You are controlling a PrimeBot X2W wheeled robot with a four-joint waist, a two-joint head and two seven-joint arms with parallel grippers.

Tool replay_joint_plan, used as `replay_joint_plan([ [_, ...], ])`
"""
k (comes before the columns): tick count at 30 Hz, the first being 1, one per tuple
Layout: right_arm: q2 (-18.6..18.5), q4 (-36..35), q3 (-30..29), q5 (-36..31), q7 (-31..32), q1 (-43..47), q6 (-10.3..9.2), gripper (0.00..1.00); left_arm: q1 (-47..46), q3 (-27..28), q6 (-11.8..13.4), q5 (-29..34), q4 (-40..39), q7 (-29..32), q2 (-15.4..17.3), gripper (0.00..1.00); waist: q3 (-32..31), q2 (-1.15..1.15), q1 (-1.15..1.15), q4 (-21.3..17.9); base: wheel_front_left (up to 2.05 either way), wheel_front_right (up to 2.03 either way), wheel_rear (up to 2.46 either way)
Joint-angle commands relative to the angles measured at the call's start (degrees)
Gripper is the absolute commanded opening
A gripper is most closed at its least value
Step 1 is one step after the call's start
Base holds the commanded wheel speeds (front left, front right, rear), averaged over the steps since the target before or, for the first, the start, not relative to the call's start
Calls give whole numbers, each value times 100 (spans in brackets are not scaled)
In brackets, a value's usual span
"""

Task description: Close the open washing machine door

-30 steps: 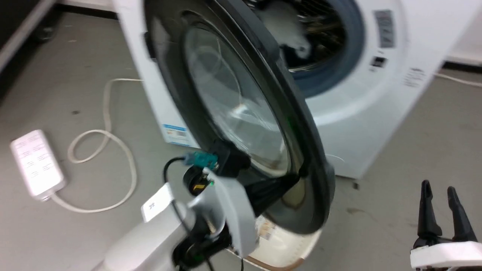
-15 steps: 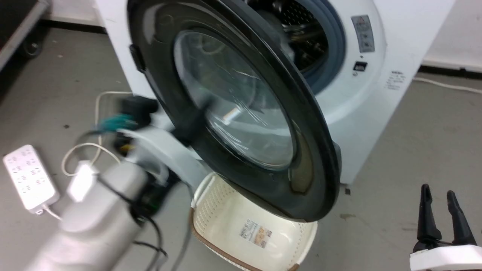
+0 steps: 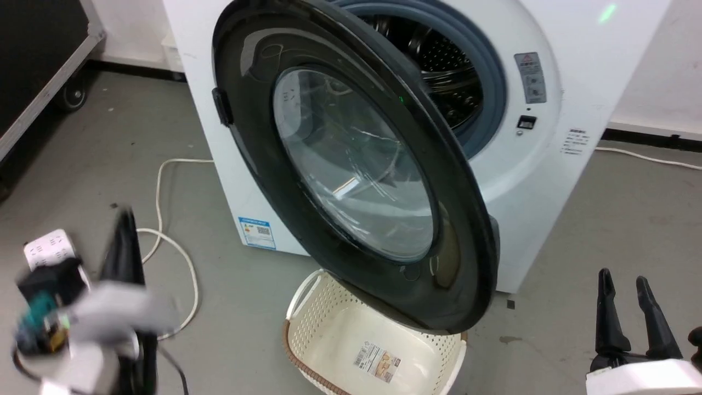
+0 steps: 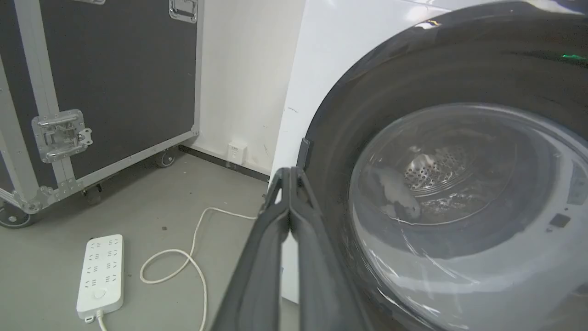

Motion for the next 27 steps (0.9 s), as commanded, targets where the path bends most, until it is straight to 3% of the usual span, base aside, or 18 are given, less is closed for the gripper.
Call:
replay_joint_plan([
  [1,-5,-52,14,-23,-25,91,6,100,246,62,-60,50,23,-23,-55,0,-15,0,1,-41,0,0,0],
  [2,-5,-72,8,-41,-25,107,6,100,387,95,-104,50,41,-24,-88,0,-20,0,1,-57,0,0,0],
  [3,-5,-92,3,-72,-25,124,6,100,499,112,-181,43,36,-24,-122,21,-24,0,1,-68,0,0,0],
  [4,-5,-108,-1,-92,-25,140,6,100,596,134,-233,42,48,-24,-147,50,-30,0,1,-76,0,0,0],
  [5,-5,-120,-8,-105,-25,154,6,100,670,148,-287,40,56,-24,-172,100,-35,0,1,-81,0,0,0],
  [6,-5,-127,-19,-113,-25,166,6,100,720,170,-342,44,48,-24,-196,100,-39,0,1,-84,0,0,0],
  [7,-5,-124,-42,-106,-25,174,6,69,758,199,-373,74,40,-24,-215,100,-43,0,1,-88,0,0,0],
  [8,-5,-123,-56,-102,-25,177,6,17,789,224,-394,109,34,-24,-234,100,-46,0,1,-91,0,0,0],
  [9,-5,-120,-65,-111,-25,181,6,0,808,250,-417,158,16,-24,-253,100,-50,0,1,-92,0,0,0],
  [14,-5,-607,-78,-349,-25,-11,6,0,921,397,-564,584,-244,-24,-412,100,-63,0,1,-67,0,0,0],
  [17,-5,-1052,705,-566,49,-120,6,0,964,404,-598,748,-375,-24,-466,100,-64,0,1,-25,0,0,0],
  [22,-5,-1338,2293,-606,838,-145,6,0,978,362,-625,916,-554,-25,-567,100,-19,0,1,132,0,0,0],
  [27,-5,-680,2680,-316,1405,-165,6,0,981,400,-649,965,-650,-25,-667,100,71,0,1,274,0,0,0],
])
